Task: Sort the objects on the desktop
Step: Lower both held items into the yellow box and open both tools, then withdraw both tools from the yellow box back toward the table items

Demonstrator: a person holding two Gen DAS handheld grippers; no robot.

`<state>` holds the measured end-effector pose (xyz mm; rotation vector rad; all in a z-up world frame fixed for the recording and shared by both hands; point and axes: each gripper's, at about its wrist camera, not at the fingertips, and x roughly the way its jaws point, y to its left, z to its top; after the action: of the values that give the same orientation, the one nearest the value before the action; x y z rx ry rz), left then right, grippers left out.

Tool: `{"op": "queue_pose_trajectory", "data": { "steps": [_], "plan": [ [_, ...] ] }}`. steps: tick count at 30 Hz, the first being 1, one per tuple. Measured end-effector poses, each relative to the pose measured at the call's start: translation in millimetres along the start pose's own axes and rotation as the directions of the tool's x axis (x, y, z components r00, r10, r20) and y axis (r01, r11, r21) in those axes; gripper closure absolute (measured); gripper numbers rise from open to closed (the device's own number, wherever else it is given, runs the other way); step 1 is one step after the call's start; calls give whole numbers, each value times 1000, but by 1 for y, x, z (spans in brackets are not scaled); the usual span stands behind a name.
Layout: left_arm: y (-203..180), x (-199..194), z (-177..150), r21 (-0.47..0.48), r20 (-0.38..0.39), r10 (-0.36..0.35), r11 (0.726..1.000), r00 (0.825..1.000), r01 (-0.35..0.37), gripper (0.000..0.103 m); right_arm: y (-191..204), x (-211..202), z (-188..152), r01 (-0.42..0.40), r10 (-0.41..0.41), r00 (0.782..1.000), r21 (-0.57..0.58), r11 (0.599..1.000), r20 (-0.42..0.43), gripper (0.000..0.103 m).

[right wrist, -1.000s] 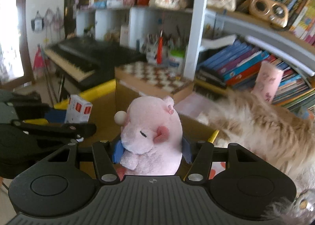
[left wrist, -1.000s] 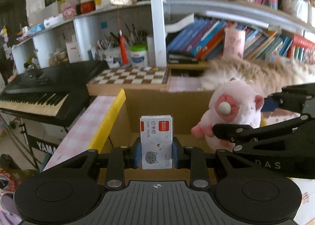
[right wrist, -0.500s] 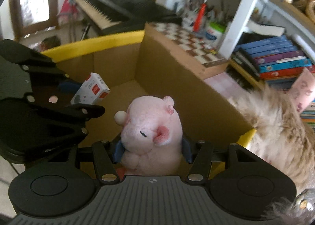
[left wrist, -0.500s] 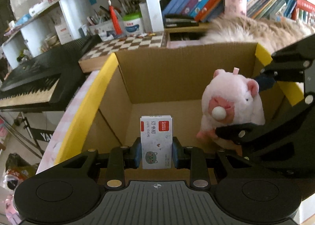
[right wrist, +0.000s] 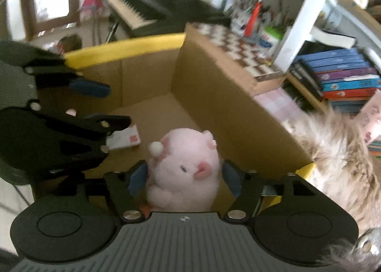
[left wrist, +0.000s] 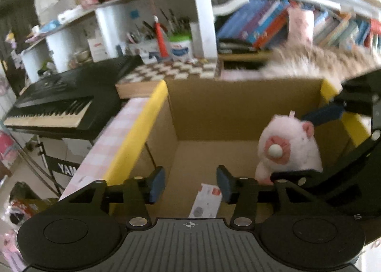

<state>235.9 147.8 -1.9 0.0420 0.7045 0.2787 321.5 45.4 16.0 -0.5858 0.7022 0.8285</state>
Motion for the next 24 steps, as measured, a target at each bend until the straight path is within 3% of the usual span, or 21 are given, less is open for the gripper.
{"op": "queue_pose_trajectory", "data": {
  "steps": [6,12,19,24],
  "plan": [
    [4,-25,6,-10,75,38,999,996,-37,32,3,-19,-2,51,-55,995,54,997,78,29],
    [14,-54,11,-73,138,46,997,989,-36,17,10,-53,-3,118,-133,975,91,989,176,26],
    [16,-88,10,-112,221,23,994,975,2,15,12,-91,-11,183,-230,943,201,962,240,24],
    [9,-104,1,-60,235,-10,998,972,25,15,13,-115,-20,206,-291,920,309,928,263,24]
  ]
}}
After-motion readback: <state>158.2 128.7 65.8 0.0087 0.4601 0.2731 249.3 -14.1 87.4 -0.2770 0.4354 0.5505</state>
